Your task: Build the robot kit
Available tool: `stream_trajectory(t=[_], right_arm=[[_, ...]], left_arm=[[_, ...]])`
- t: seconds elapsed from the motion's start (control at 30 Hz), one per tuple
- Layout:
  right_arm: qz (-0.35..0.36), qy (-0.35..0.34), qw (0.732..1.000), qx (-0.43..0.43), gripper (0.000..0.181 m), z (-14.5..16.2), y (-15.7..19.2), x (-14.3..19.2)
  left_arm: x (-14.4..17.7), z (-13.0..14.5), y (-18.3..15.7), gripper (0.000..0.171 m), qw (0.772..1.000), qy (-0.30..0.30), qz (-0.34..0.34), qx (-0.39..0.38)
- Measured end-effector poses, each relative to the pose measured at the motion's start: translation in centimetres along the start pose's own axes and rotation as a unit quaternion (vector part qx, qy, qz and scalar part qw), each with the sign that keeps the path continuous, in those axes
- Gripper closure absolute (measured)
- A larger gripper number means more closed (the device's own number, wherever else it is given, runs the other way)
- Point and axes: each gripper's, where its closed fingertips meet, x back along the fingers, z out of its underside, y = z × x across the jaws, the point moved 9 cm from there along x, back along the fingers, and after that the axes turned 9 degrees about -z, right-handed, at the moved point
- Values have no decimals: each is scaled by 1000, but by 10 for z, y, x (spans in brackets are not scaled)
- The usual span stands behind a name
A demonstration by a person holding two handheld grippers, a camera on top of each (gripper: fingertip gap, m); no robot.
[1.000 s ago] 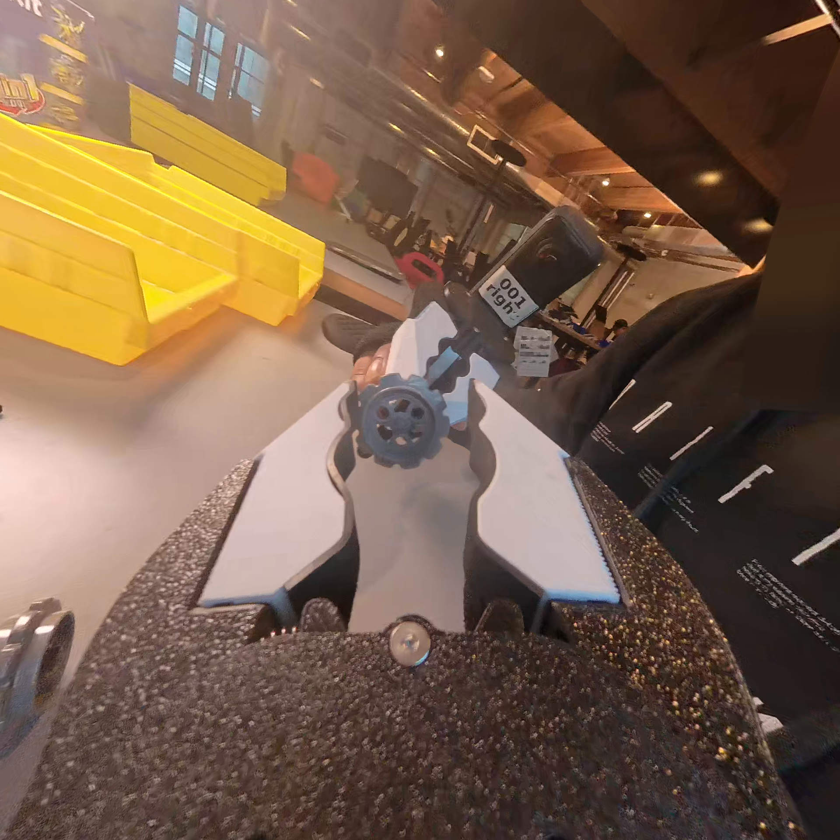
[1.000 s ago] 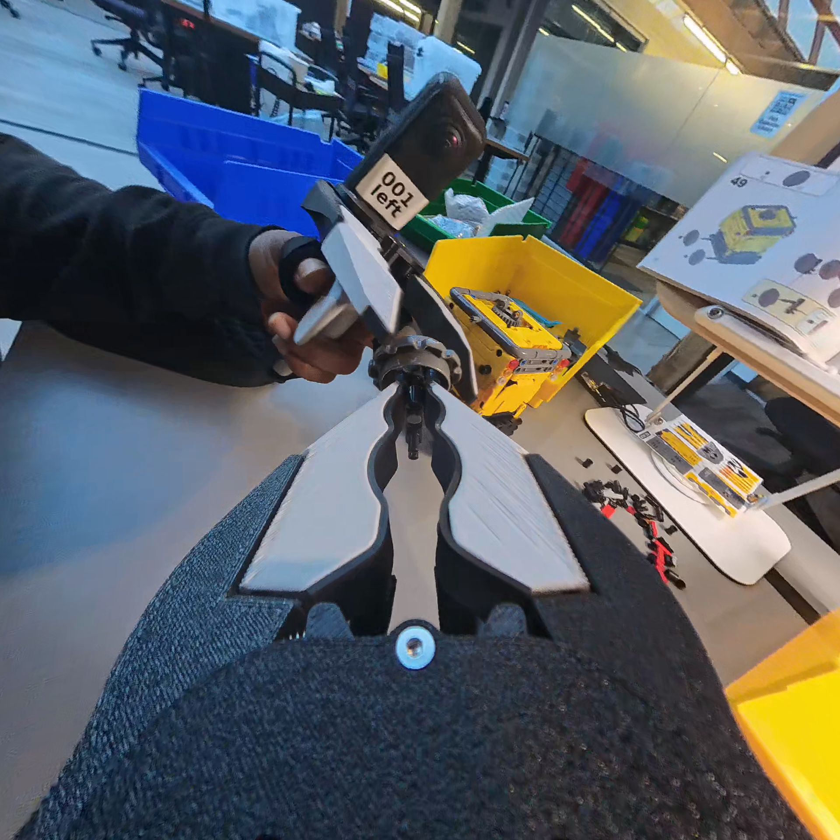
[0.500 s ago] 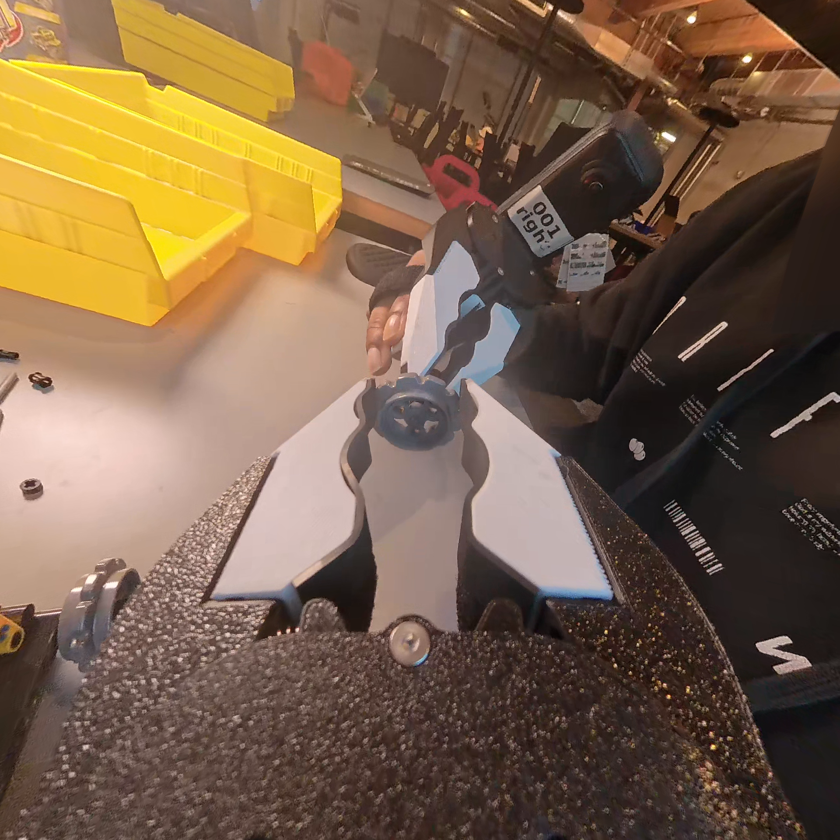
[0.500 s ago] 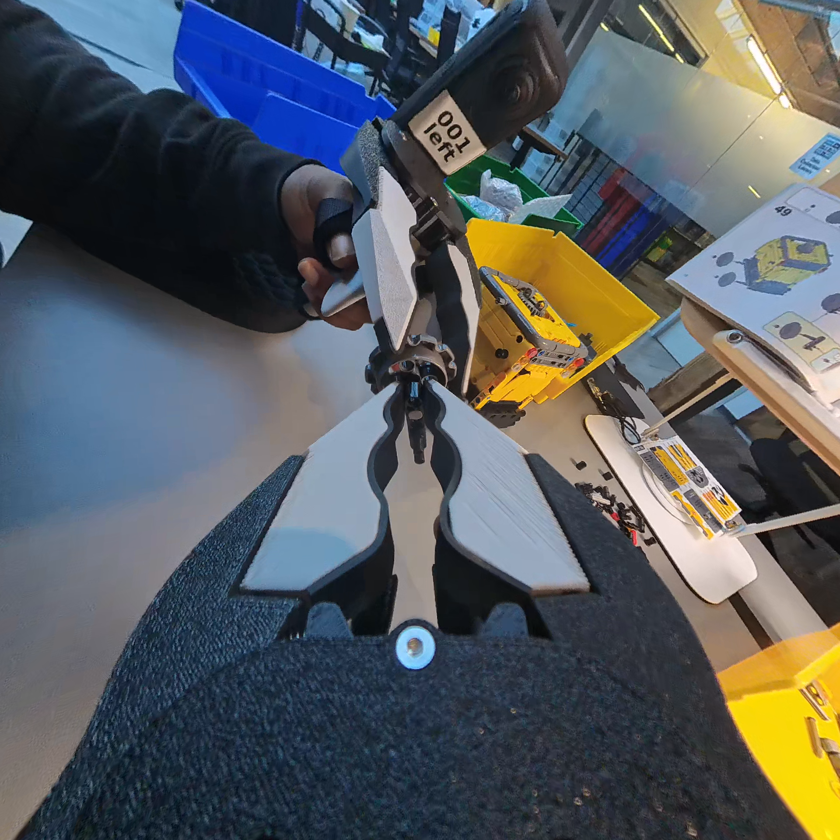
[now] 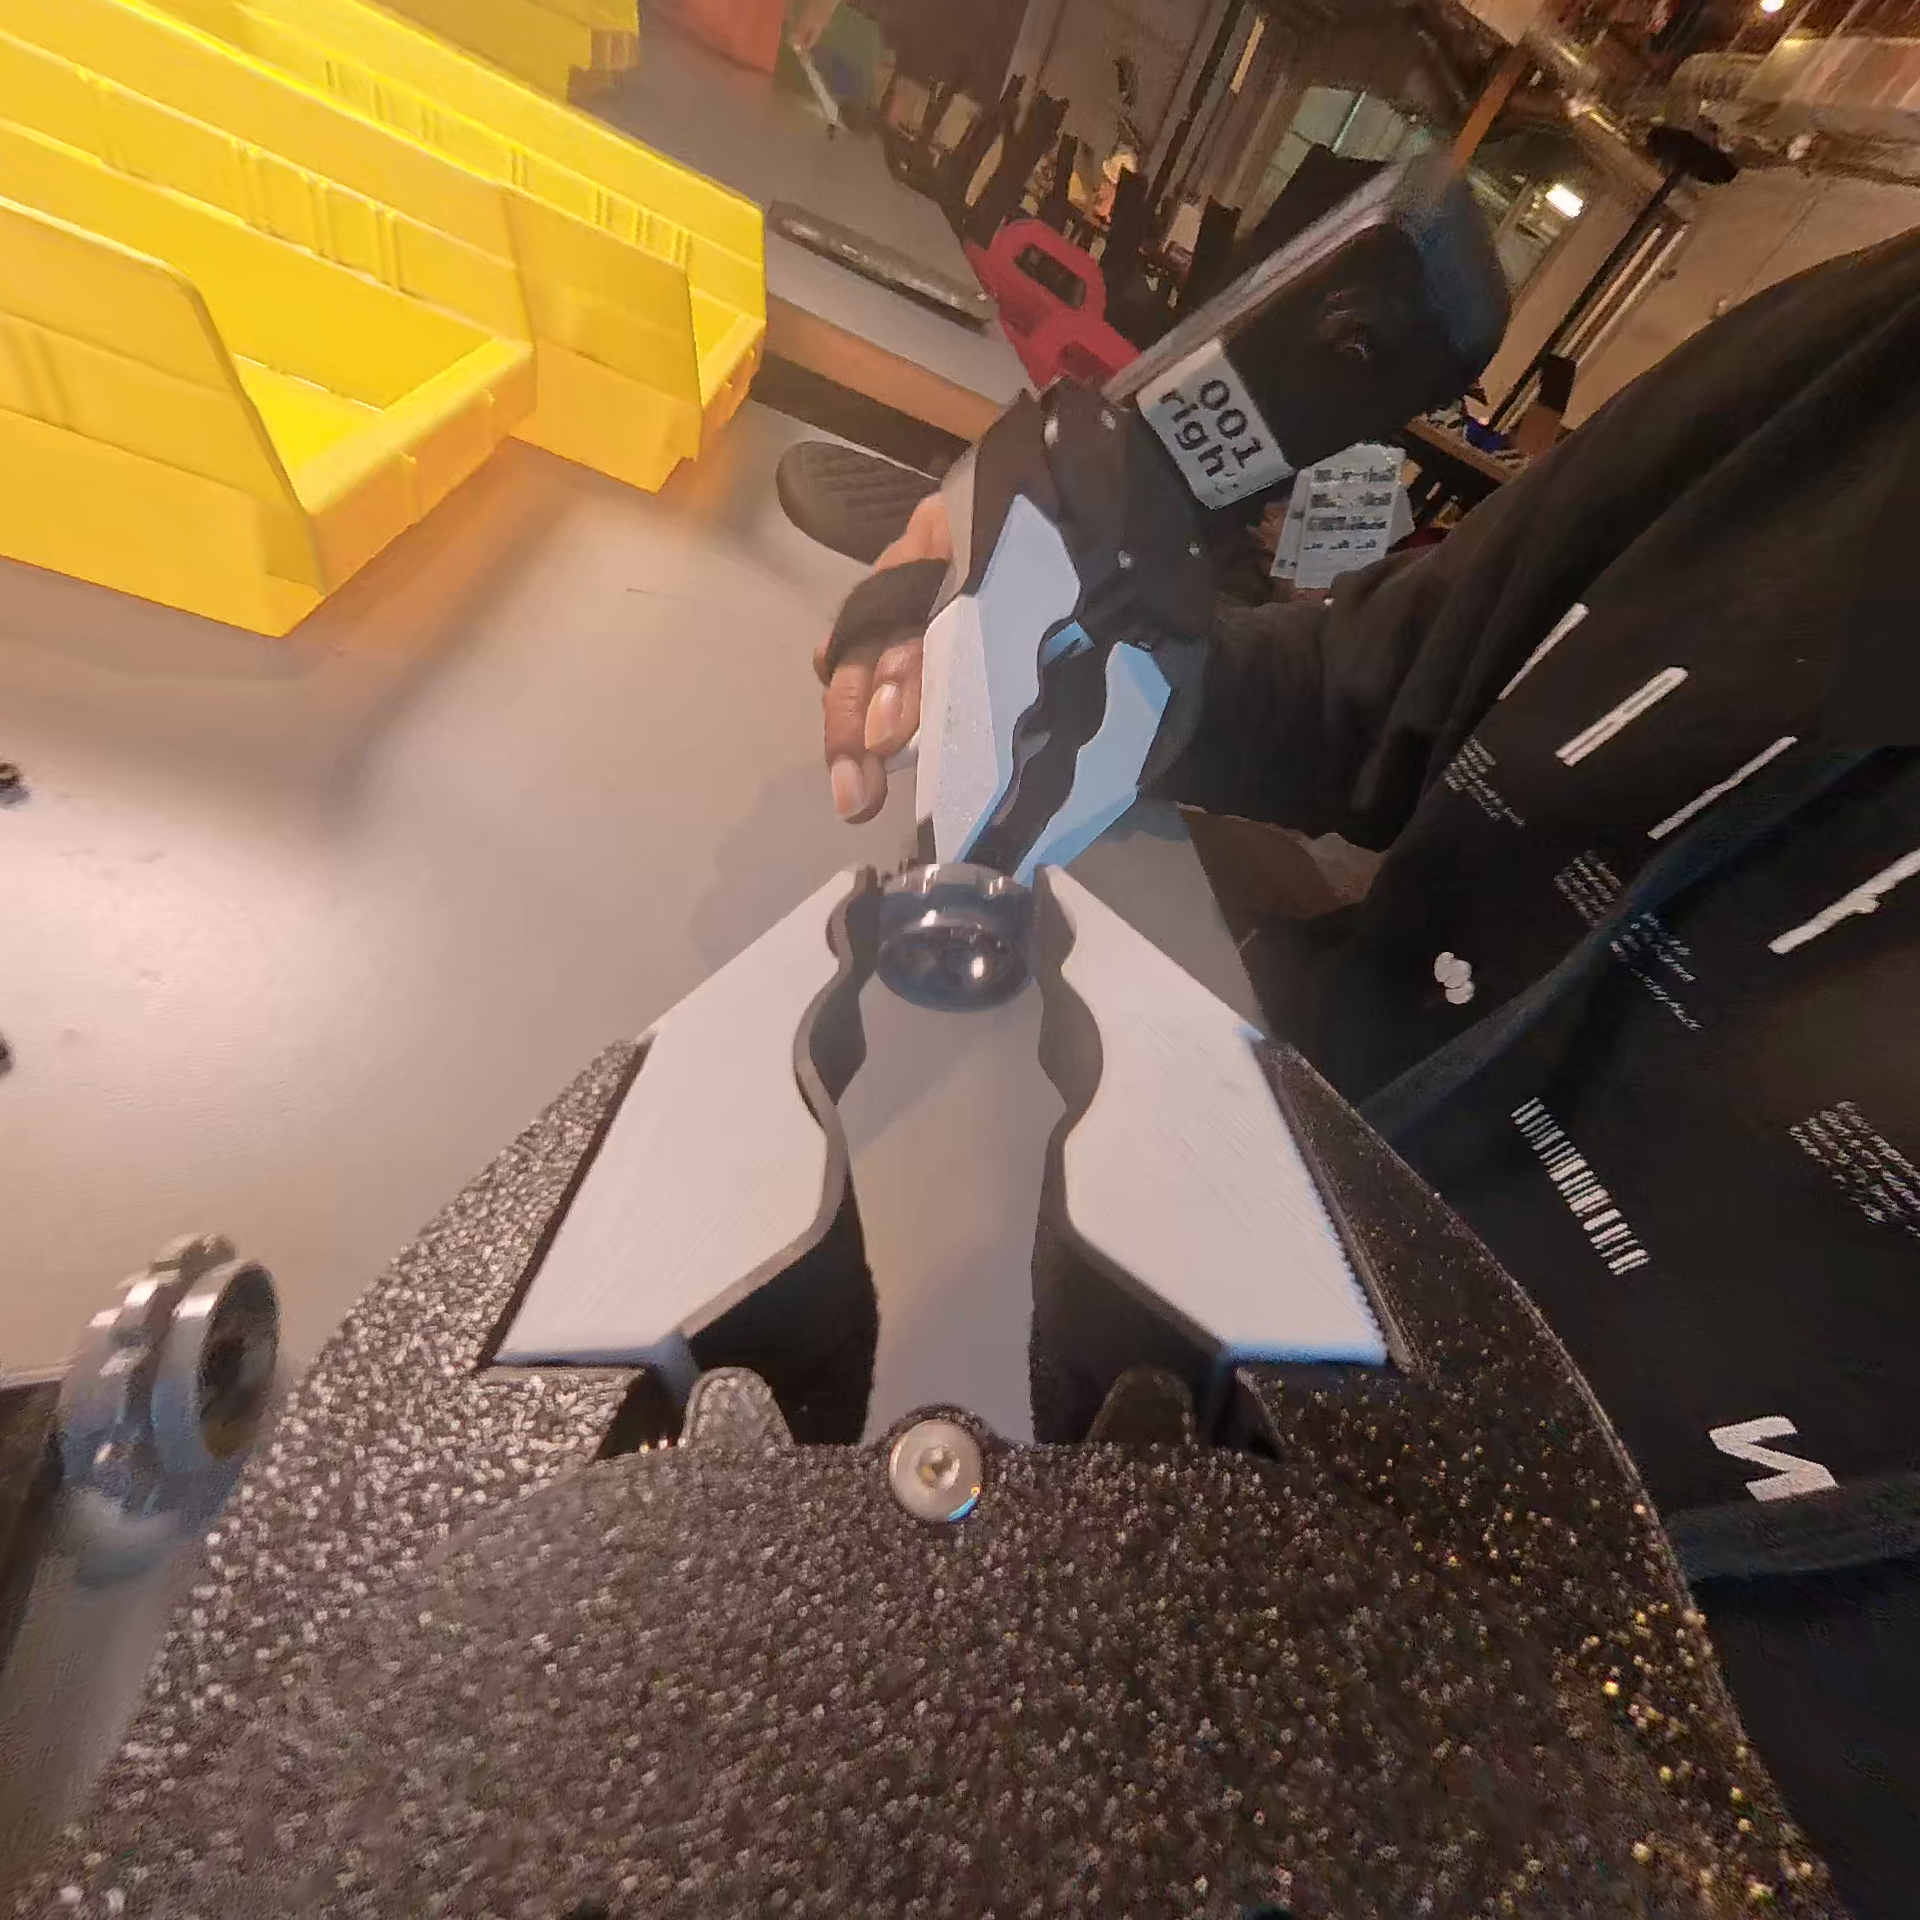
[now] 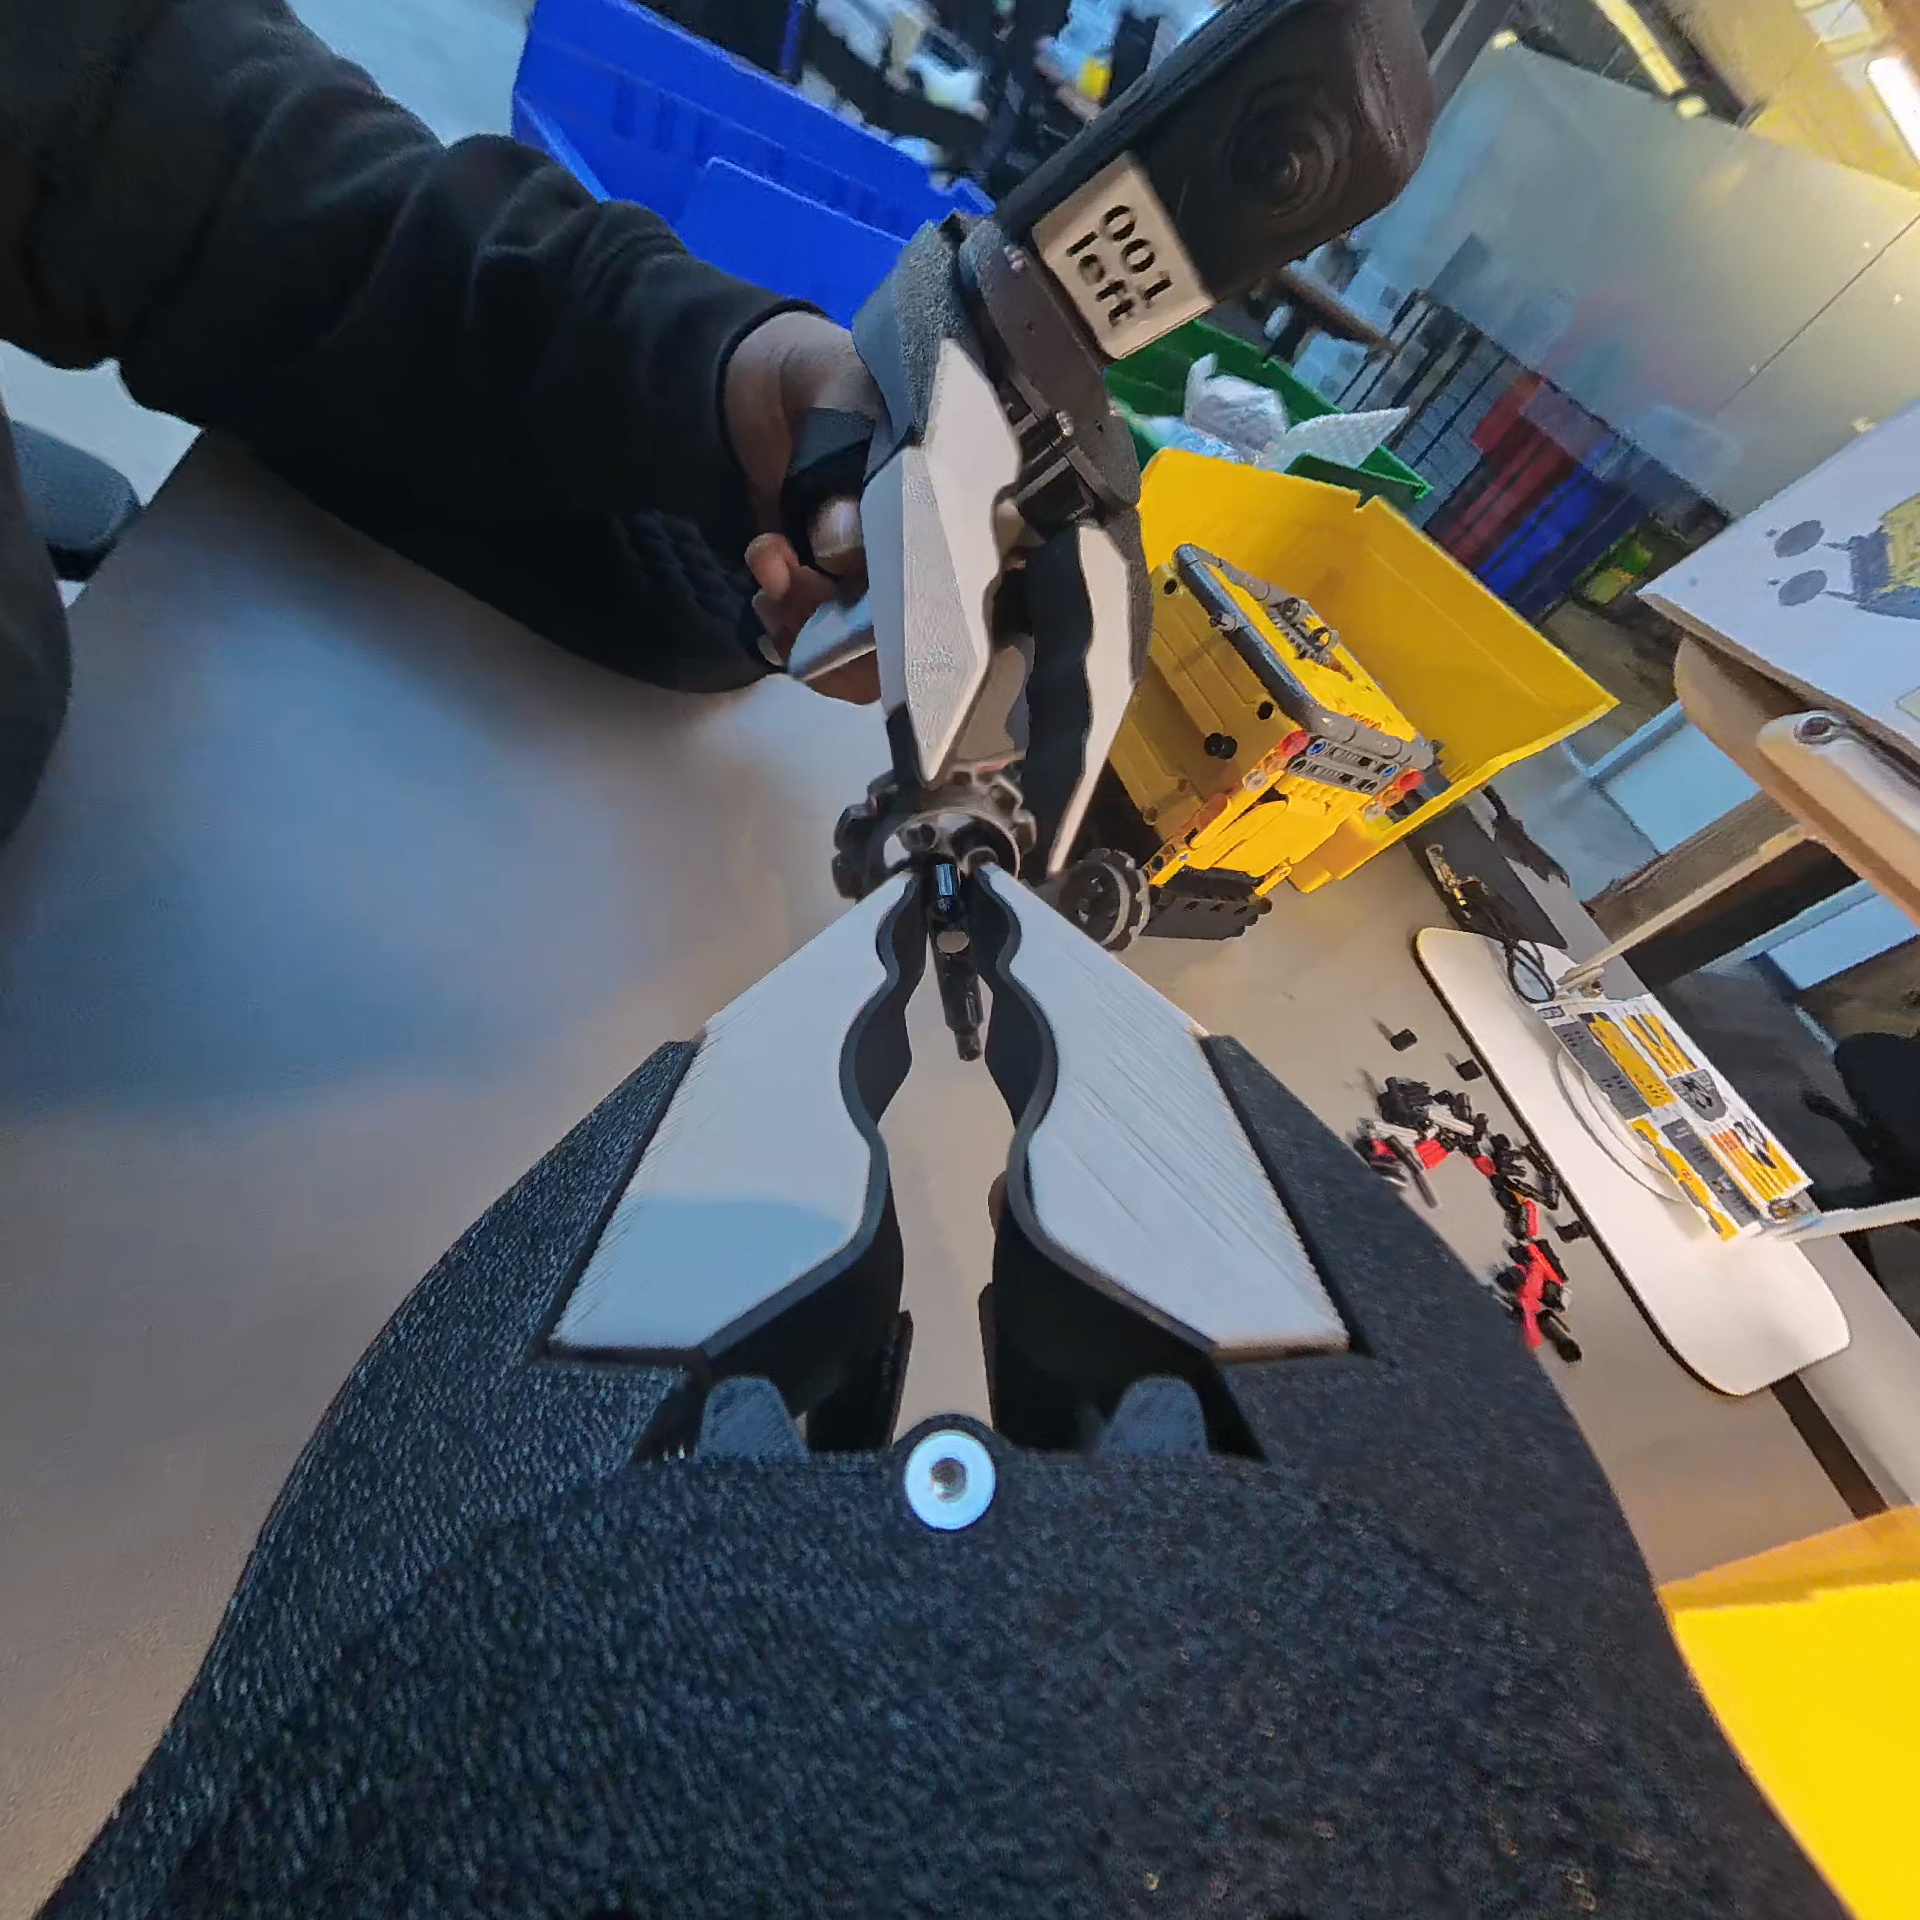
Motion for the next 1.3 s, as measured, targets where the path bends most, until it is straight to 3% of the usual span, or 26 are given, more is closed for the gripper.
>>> stream_trajectory(t=[0.1, 0.43, 0.6, 0.67, 0.73, 1.3], right_arm=[[-19, 10, 1000, 14, 175, 2, 6, -1], [-25, -10, 1000, -6, 175, 7, 3, 2], [-20, -55, 998, -17, 174, 4, 3, 3], [-27, -63, 998, -16, 174, 2, 4, 0], [-34, -67, 997, -11, 174, 1, 5, -1], [-61, -39, 997, -18, 175, 17, 6, 1]], left_arm=[[-2, 3, -4, 145, 999, 29, 1, -26], [-6, 6, 0, 144, 1000, -2, 8, -8], [-8, 4, -6, 103, 998, -39, 46, 1], [-16, 6, -10, 106, 998, -27, 55, -11], [-20, 9, -11, 126, 998, 0, 51, -25], [-24, 14, -9, 132, 997, 66, 22, -34]])
